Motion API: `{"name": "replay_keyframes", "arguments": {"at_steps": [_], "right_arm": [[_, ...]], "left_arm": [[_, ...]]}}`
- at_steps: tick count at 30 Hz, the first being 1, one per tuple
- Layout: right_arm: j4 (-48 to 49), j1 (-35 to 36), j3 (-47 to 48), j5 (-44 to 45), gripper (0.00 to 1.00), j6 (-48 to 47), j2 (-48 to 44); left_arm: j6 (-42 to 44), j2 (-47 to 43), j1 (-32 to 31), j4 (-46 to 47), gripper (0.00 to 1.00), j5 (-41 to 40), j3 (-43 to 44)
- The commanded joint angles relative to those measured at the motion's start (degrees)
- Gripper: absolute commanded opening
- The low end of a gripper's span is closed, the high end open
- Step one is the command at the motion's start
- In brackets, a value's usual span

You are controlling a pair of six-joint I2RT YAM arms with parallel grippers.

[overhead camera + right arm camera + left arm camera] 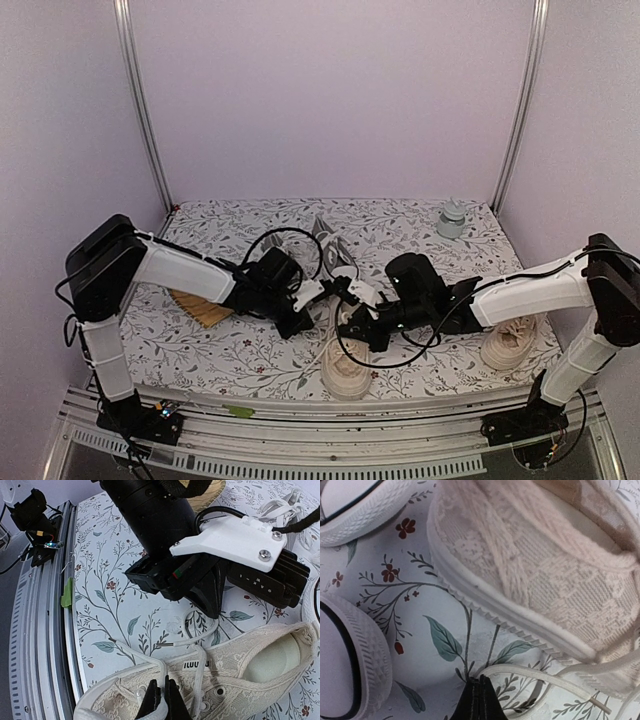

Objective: Tie the shoes
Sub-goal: Adjust the half-tied shoelace at the center of the board.

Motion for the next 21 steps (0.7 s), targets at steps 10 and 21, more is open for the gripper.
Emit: {"name": "replay_keyframes", "arguments": {"at_steps": [10, 21], "right_arm": [[-1.3, -0.7, 1.4, -0.4, 0.01, -1.5, -0.2], [-1.4, -0.8, 1.8, -1.4, 0.01, -1.7, 0.4]], "left_arm": [[-3.1, -15.8, -0.6, 2.1, 0.00, -9.7, -9.6], [-3.7, -5.1, -0.8, -12.9, 0.39, -11.2, -1.9]]}}
